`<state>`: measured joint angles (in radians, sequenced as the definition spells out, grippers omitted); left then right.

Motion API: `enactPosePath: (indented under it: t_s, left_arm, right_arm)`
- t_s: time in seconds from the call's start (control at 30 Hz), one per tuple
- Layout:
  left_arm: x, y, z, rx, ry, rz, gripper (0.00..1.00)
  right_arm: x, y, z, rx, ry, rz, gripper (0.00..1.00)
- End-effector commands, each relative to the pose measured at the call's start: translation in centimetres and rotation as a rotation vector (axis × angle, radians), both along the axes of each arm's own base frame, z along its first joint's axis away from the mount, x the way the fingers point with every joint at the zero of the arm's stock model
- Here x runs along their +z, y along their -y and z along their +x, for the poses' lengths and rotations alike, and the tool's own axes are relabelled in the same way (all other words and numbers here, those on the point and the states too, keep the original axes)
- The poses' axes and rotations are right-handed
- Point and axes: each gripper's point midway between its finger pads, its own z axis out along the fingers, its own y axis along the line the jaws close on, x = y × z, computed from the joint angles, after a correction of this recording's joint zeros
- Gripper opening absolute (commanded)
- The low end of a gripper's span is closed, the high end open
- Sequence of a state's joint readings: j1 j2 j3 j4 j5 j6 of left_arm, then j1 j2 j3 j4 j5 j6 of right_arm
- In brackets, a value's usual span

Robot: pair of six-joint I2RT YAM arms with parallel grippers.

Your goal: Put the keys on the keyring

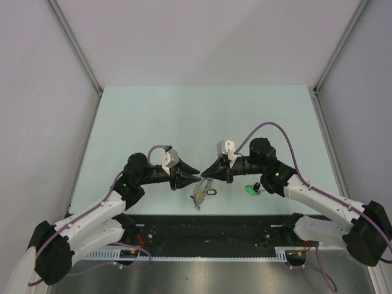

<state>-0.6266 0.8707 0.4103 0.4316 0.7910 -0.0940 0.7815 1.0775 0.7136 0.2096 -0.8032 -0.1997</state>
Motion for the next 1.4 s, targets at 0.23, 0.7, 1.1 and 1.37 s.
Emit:
enactPosePath:
  t_s: [0.23, 0.7, 1.1, 1.37]
  left_arm:
    - [2.3, 1.0, -0.2, -0.055, 0.068, -0.035, 0.24]
    - [2.4, 1.0, -0.5, -0.061, 0.052, -0.054, 0.00]
    - [4.5, -0.6, 1.3, 0.145, 0.011, -0.145, 0.00]
    - [6.3, -1.0, 2.1, 0.218, -0.063, -0.267, 0.00]
  right_arm:
    - [3.8, -0.6, 0.0, 0.029, 0.086, 0.084, 0.00]
    - [3.8, -0.6, 0.1, 0.022, 0.089, 0.078, 0.00]
    - [4.0, 0.9, 0.3, -0.057, 0.114, 0.049, 0.00]
    - [3.2, 0.0, 0.2, -0.072, 0.108, 0.032, 0.00]
